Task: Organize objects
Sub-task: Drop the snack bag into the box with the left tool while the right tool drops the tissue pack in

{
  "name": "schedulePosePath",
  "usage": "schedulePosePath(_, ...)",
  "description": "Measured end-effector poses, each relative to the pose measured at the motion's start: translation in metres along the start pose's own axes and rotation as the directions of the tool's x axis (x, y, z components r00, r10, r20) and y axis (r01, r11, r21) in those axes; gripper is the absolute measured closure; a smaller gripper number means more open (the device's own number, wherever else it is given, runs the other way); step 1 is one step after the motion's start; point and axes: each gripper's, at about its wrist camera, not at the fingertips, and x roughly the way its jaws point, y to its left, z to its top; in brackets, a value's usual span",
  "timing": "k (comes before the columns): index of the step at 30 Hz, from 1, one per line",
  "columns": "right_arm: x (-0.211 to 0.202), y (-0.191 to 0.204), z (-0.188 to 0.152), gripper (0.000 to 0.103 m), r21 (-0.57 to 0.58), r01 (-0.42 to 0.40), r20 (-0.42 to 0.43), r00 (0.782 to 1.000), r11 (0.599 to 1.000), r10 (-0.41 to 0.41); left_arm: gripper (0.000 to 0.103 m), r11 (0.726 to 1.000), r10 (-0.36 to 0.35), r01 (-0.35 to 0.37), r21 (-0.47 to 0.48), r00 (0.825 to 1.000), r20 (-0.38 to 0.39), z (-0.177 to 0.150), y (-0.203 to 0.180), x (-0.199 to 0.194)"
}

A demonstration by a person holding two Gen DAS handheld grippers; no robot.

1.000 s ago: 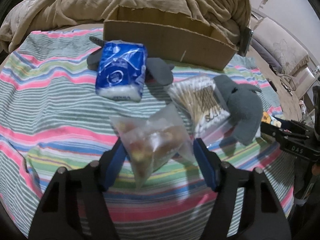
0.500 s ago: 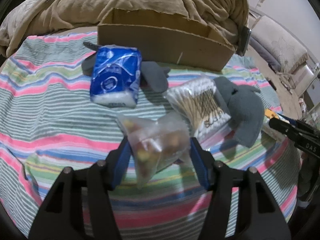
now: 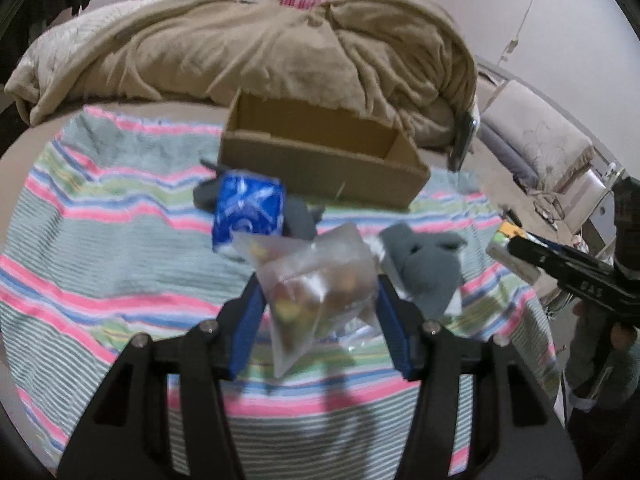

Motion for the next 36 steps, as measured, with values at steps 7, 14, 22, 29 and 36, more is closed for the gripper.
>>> schedulePosePath(7, 0.001, 0.009, 0.040, 0.054, -0.072, -0.005, 0.060, 0.998, 0.997, 0.009, 0.047, 0.999, -0.030, 0.030, -0.012, 1.000, 0.010, 0.029, 0.005, 0.001)
schedulePosePath(14, 0.021, 0.009, 0.086, 0.053, -0.091, -0.024, 0.090, 0.995, 0.996, 0.032, 0.047, 0.999, 0.022, -0.025, 0.047, 0.998, 0.053, 0.074, 0.003, 0.011)
schedulePosePath(22, 0.067, 0.011, 0.128, 0.053, -0.091, -0.062, 0.065, 0.996, 0.994, 0.068, 0.047, 0.998, 0.031, -0.032, 0.061, 0.999, 0.027, 0.121, 0.016, 0.060)
schedulePosePath(29, 0.115, 0.013, 0.138, 0.053, -0.081, -0.067, 0.003, 0.998, 0.994, 0.067, 0.047, 0.995, 0.057, -0.057, 0.078, 0.998, -0.004, 0.142, 0.019, 0.104)
schedulePosePath(36, 0.166, 0.007, 0.134, 0.053, -0.037, -0.081, -0.103, 0.992, 0.996, 0.077, 0.045, 0.994, 0.093, -0.087, 0.066, 0.992, -0.086, 0.148, 0.025, 0.149)
